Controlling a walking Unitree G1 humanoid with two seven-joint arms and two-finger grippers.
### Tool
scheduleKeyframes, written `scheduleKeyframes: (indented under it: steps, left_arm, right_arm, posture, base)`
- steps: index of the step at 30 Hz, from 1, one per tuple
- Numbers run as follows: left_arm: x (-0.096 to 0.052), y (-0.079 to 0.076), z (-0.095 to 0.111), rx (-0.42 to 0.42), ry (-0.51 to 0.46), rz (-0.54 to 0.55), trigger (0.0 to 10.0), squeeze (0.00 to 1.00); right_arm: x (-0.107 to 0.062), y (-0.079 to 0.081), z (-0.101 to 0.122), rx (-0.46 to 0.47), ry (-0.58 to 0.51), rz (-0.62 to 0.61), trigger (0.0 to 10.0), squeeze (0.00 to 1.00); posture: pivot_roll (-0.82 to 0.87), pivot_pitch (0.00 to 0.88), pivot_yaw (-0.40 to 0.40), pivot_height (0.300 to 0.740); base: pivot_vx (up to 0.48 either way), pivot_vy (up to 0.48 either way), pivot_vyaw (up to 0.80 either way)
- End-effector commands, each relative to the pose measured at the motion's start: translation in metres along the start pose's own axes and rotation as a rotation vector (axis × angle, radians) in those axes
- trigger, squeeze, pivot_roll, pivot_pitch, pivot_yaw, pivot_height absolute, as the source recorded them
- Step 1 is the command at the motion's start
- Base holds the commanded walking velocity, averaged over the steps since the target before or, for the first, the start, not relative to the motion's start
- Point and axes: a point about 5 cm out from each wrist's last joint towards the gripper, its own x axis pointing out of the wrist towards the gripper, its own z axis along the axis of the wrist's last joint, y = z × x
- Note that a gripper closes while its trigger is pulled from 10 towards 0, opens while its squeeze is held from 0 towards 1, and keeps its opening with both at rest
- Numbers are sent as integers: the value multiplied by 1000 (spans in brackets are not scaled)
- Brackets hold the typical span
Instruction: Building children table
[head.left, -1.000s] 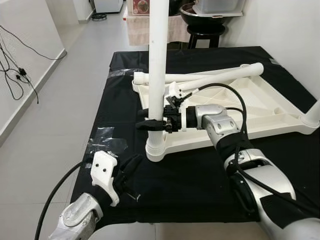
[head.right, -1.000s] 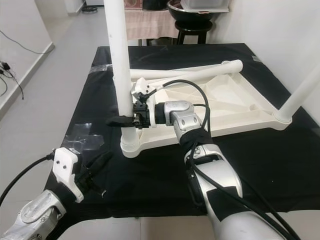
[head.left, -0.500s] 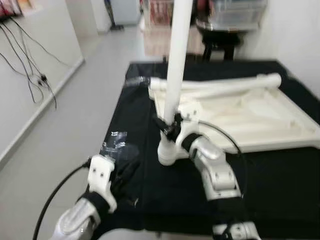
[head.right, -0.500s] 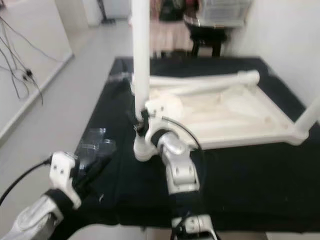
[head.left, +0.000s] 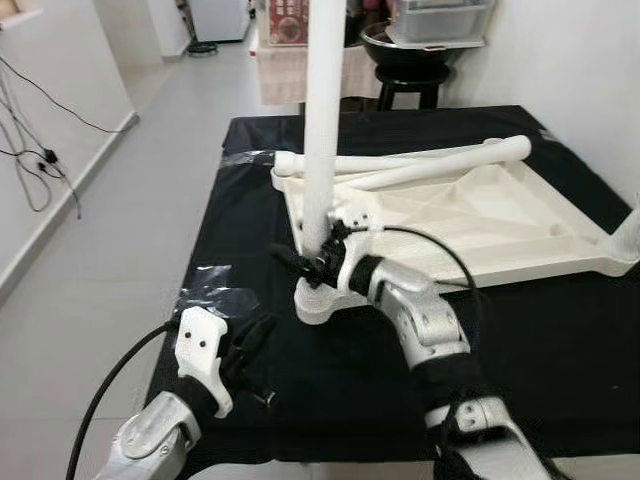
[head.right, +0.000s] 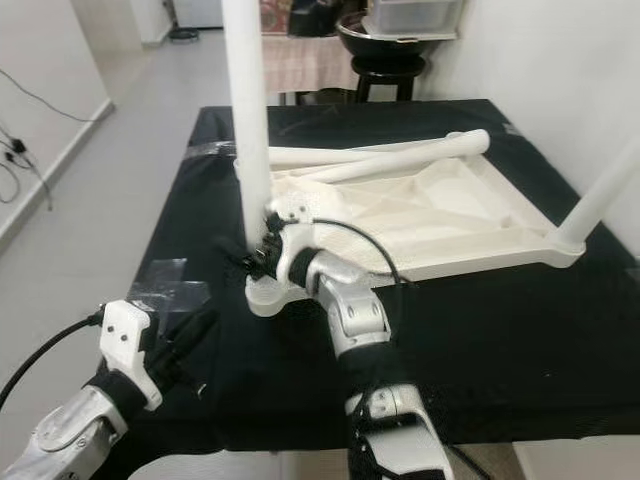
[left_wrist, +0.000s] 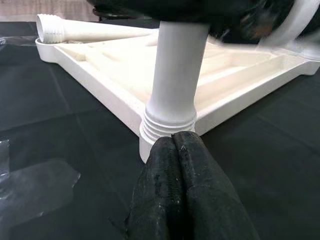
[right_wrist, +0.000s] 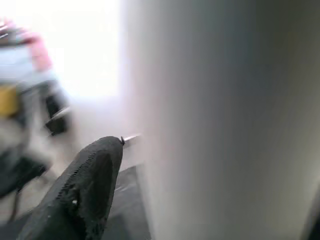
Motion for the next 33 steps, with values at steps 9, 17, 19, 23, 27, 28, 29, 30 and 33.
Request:
scheduleKeyframes:
  steps: [9, 17, 19, 23, 27, 28, 29, 30, 33]
  left_arm:
    - [-2, -1, -5, -2, 14, 4, 10000, 0]
    - [-2, -2, -6, -6, 17, 0, 10000, 0]
    - [-2, -2, -6, -7, 18, -2, 10000, 0]
    - [-3, -2, -6, -8, 17, -2, 10000, 0]
    - [-3, -2, -4, -7, 14, -1, 10000, 0]
    - [-4, -2, -4, -7, 13, 1, 10000, 0]
    - [-4, -2, -4, -7, 13, 1, 10000, 0]
    - [-5, -1, -3, -6, 12, 3, 10000, 0]
    - [-6, 1, -2, -5, 13, 2, 10000, 0]
  right_arm:
    - [3, -8, -9, 20, 124, 293, 10000, 0]
    - [1, -15, -10, 75, 127, 286, 0, 0]
    - [-2, -17, -12, 70, 126, 270, 0, 0]
    - [-5, -18, -13, 64, 119, 245, 0, 0]
    - [-17, -29, -19, 33, 122, 77, 0, 0]
    - [-18, -28, -26, 40, 135, -29, 0, 0]
    - [-18, -28, -26, 40, 135, -29, 0, 0]
    - [-14, -27, -34, 46, 147, -238, 0, 0]
    - [-13, 6, -57, 121, 149, -648, 0, 0]
  posture:
    - [-15, 51, -3, 740]
    - [-12, 49, 2, 740]
    - [-15, 52, 6, 740]
    - [-18, 55, 6, 740]
    - [-25, 68, 4, 740]
    - [-34, 77, -3, 740]
    - [-34, 77, -3, 740]
    - [-43, 75, 0, 740]
    - [-37, 93, 25, 740]
  base:
    - [0, 0, 0]
    - [0, 0, 0]
    - [0, 0, 0]
    - [0, 0, 0]
    - [0, 0, 0]
    - [0, 0, 0]
    - [0, 0, 0]
    - [0, 0, 0]
    - [0, 0, 0]
